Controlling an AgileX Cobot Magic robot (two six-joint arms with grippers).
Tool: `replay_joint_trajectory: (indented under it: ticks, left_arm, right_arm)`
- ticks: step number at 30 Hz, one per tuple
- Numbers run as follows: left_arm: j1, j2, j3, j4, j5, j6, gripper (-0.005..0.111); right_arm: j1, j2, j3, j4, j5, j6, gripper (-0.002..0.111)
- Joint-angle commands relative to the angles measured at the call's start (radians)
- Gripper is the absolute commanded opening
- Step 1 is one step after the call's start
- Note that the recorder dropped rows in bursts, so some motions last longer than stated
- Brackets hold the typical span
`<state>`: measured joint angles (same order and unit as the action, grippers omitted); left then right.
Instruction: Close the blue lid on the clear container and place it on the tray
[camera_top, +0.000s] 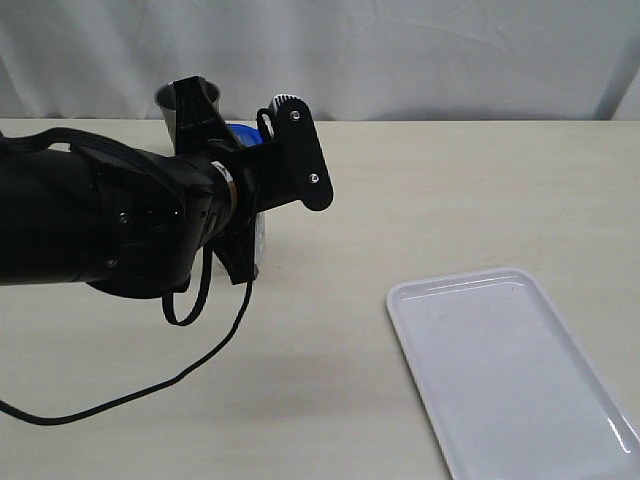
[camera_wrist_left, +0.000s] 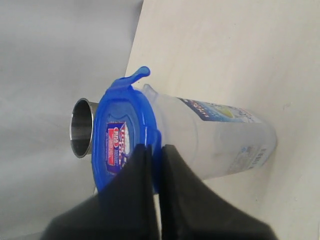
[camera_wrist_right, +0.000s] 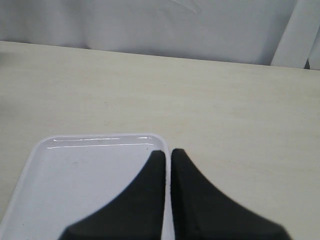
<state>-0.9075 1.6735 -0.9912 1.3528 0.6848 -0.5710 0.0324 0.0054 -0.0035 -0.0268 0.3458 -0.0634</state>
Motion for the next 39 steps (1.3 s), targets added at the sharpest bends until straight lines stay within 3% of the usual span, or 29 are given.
replay_joint_trajectory:
  ticks: [1, 36, 39]
  left_arm:
    - [-0.006, -0.007, 0.003, -0.016, -0.007, -0.001, 0.000]
    - [-0.006, -0.007, 0.001, -0.047, -0.007, -0.001, 0.000]
    - [-0.006, -0.007, 0.001, -0.047, -0.007, -0.001, 0.006]
  right_arm:
    - [-0.006, -0.005, 0.004, -0.004, -0.003, -0.001, 0.004]
    - [-0.006, -0.005, 0.004, -0.004, -0.003, 0.000, 0.004]
    - [-0.006, -0.005, 0.004, -0.004, -0.003, 0.000, 0.004]
